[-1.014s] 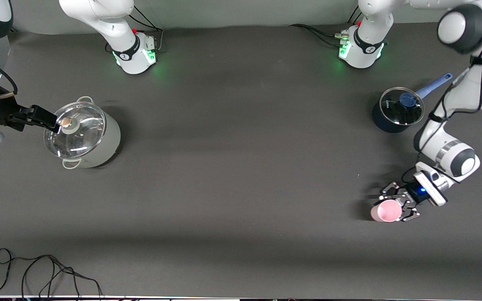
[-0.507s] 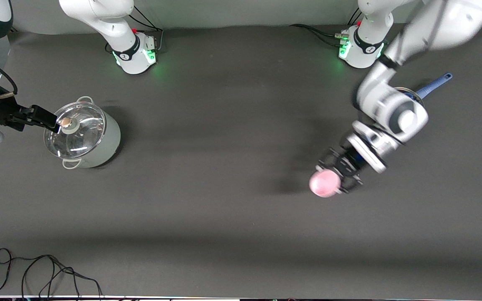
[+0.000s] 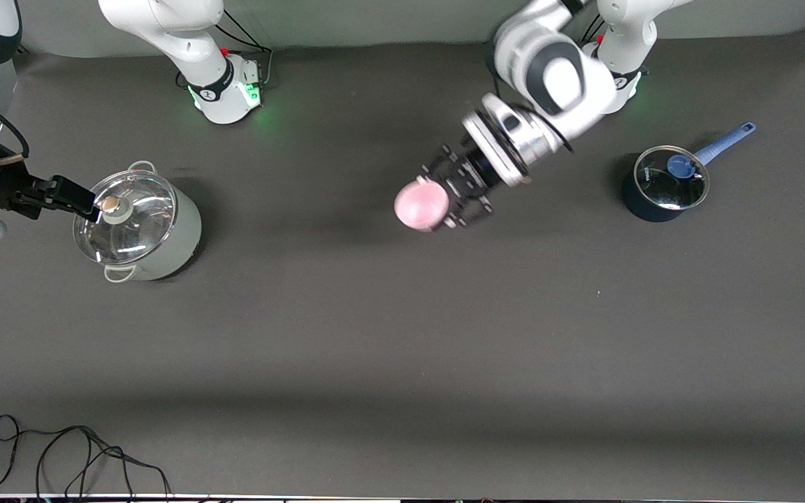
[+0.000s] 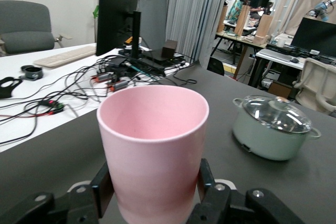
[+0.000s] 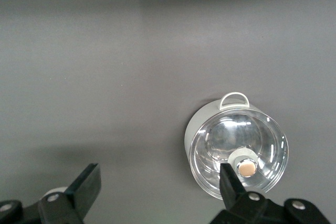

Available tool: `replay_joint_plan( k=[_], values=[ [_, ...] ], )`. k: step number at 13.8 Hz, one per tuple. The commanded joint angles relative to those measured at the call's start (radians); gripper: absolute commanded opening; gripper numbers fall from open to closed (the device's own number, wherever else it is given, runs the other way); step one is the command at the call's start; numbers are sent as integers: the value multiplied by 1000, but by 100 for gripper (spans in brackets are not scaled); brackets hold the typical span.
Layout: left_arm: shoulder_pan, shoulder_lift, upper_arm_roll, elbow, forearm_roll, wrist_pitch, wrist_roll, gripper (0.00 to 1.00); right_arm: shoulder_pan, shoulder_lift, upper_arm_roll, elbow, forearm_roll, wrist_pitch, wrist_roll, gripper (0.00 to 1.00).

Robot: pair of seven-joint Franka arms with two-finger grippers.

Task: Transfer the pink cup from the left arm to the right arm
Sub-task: 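Lift the pink cup and carry it toward the table middle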

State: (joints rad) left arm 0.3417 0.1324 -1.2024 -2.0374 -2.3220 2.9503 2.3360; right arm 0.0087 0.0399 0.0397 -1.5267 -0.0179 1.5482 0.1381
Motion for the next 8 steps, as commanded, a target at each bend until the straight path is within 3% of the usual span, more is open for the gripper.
replay_joint_plan(
  k=[1, 8],
  values=[
    [-78, -23, 6, 80, -20, 100, -59, 46, -1, 1, 2, 13, 0, -13, 9, 100],
    [-116, -22, 4, 138, -20, 171, -95, 46, -1, -2, 2, 22, 133, -94, 358, 100]
  ],
)
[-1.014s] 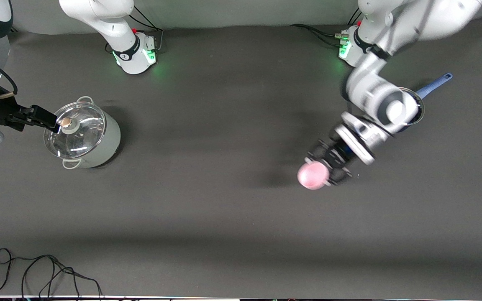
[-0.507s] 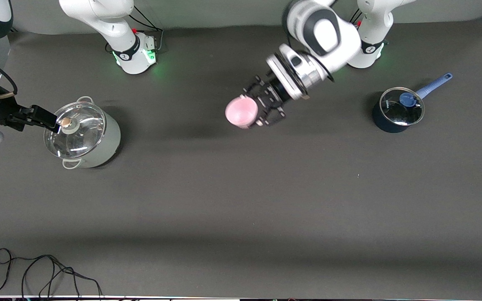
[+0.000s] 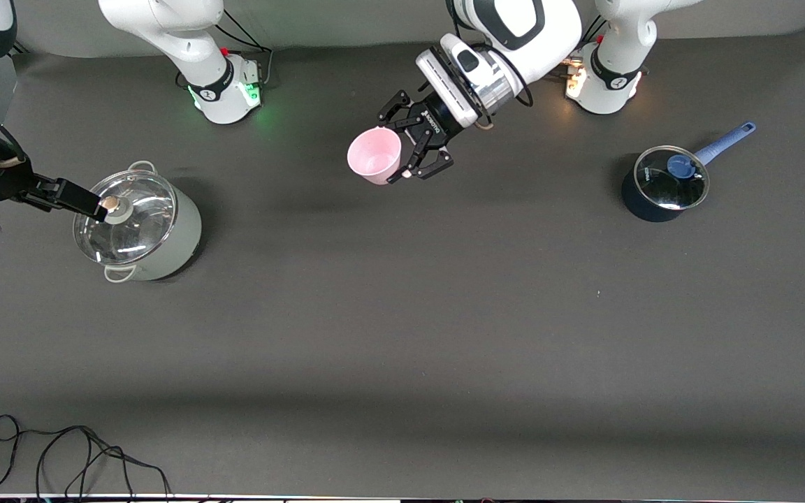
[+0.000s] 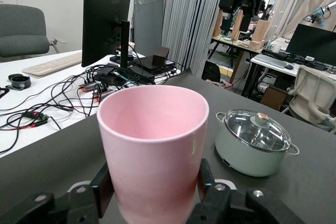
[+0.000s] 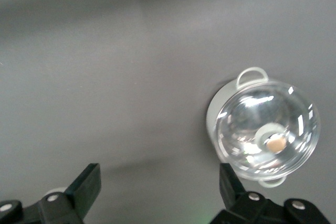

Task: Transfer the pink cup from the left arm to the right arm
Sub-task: 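Hold the cup with the left gripper while the right gripper reaches it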

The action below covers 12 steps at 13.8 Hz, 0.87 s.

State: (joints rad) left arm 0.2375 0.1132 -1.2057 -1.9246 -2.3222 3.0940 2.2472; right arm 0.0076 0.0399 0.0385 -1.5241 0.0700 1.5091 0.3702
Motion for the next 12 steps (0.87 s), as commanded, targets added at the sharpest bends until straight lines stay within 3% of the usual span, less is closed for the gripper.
replay_joint_plan(
  k=[1, 4, 7, 12],
  values=[
    [-12, -3, 8, 32, -20, 41, -6, 46, 3, -2, 7, 27, 63, -78, 212, 100],
    [-17, -3, 6, 53, -19, 74, -32, 46, 40, 6, 29, 38, 155, -108, 493, 100],
    [-24, 0, 6, 59, -19, 83, -35, 46, 161, 24, 30, 77, 168, -124, 746, 100],
    [-23, 0, 6, 61, -19, 94, -37, 46, 322, 103, 29, 200, 278, -121, 1102, 100]
  ],
)
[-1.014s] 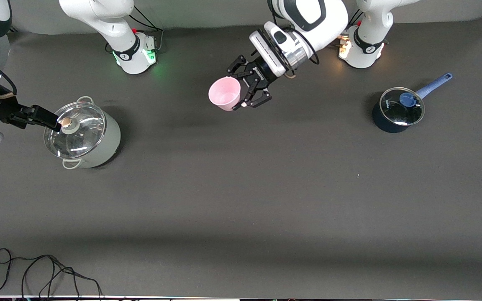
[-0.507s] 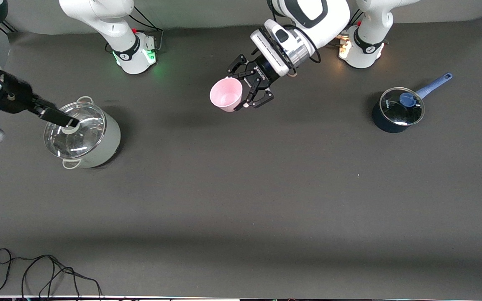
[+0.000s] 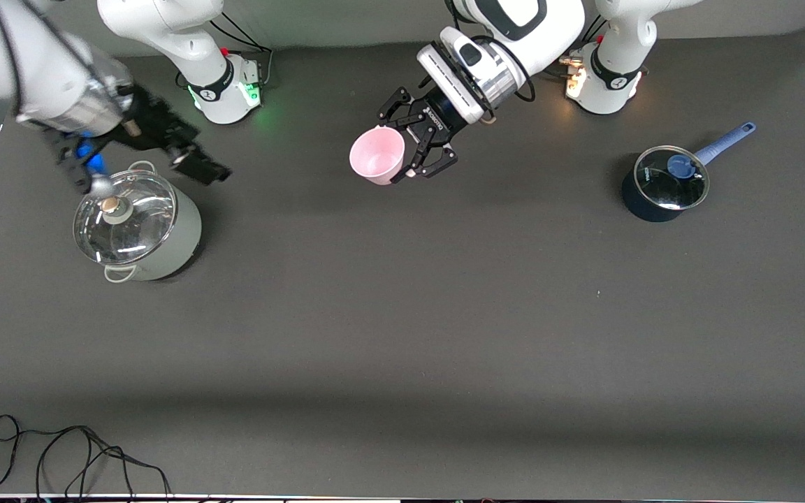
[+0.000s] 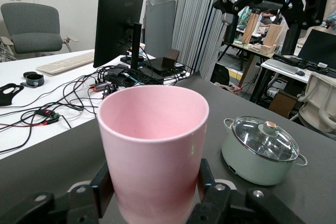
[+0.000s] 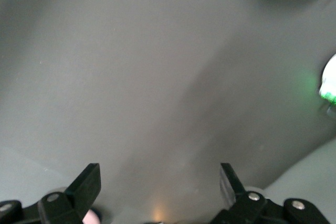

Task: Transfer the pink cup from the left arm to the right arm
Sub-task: 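Hold the cup with the left gripper while the right gripper reaches it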

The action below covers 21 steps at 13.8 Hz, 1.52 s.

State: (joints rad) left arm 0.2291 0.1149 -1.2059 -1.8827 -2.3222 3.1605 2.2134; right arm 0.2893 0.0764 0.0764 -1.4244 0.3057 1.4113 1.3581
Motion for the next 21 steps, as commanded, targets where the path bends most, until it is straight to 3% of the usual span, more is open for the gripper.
replay_joint_plan(
  k=[1, 5, 10, 16, 17, 20, 21],
  values=[
    [-14, 0, 6, 19, -19, 27, -3, 46, 71, 86, -7, 126, 55, -15, 162, 100],
    [-14, 2, 8, 19, -19, 27, -3, 46, 174, 196, -9, 264, 58, 41, 320, 100],
    [-14, 6, 9, 22, -19, 27, -1, 46, 255, 243, -7, 274, 59, 172, 354, 100],
    [-16, 8, 9, 22, -19, 27, -3, 46, 265, 279, 23, 263, 66, 173, 340, 97],
    [-16, 8, 9, 22, -19, 27, -3, 47, 265, 284, 23, 263, 67, 173, 337, 81],
    [-14, 9, 11, 20, -19, 27, -3, 48, 265, 286, 25, 266, 67, 172, 334, 7],
    [-16, 9, 11, 20, -19, 27, -3, 48, 263, 286, 26, 266, 67, 170, 334, 0]
  ],
)
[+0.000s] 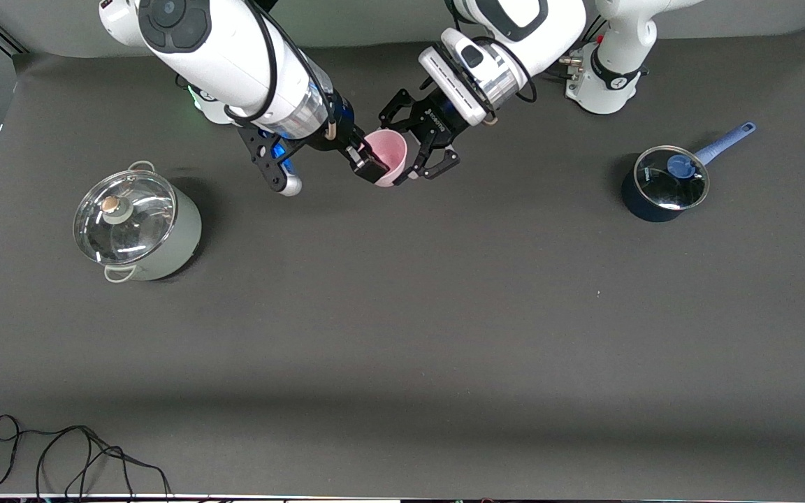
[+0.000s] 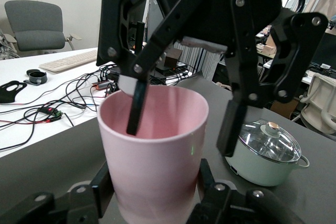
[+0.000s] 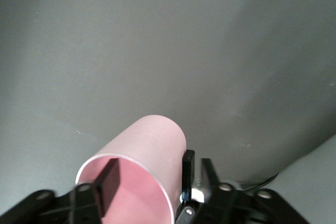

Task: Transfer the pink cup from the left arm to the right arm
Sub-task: 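Hold the cup with the left gripper while the right gripper reaches it, then close the right gripper on the pink cup rim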

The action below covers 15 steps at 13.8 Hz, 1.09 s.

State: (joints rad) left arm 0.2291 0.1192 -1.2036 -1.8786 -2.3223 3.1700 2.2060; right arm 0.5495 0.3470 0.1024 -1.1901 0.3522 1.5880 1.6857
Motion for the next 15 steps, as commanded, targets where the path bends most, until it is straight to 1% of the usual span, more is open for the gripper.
replay_joint_plan(
  k=[1, 3, 6, 7, 9, 10, 11, 12, 14, 15],
  values=[
    [-16, 5, 9, 16, -19, 18, 4, 48, 3, 15, 0, 32, 21, -6, 6, 0],
    [-14, 5, 9, 16, -19, 18, 6, 48, 0, 15, 0, 32, 22, -10, 6, 0],
    [-16, 7, 9, 16, -19, 18, 4, 52, 0, 17, 0, 30, 21, -10, 6, 0],
    [-14, 7, 9, 16, -19, 18, 4, 55, 0, 17, 0, 32, 21, -10, 6, 0],
    [-14, 7, 9, 16, -19, 18, 4, 57, -3, 15, -1, 32, 18, -10, 5, 0],
    [-14, 7, 10, 18, -19, 18, 4, 64, -5, 15, -1, 32, 14, -13, -23, 0],
    [-14, 7, 10, 18, -19, 18, 4, 87, -6, 9, -9, 32, 13, -16, -70, 0],
    [-14, 7, 10, 18, -19, 18, 4, 100, -14, 7, -12, 32, 10, -20, -101, 0],
    [-14, 7, 10, 18, -19, 22, -29, 100, -31, 4, -15, 29, 1, -31, -162, 0],
    [-14, 7, 12, 16, -17, 28, -43, 100, -60, 4, -13, 30, 1, -51, -200, 0]
  ],
)
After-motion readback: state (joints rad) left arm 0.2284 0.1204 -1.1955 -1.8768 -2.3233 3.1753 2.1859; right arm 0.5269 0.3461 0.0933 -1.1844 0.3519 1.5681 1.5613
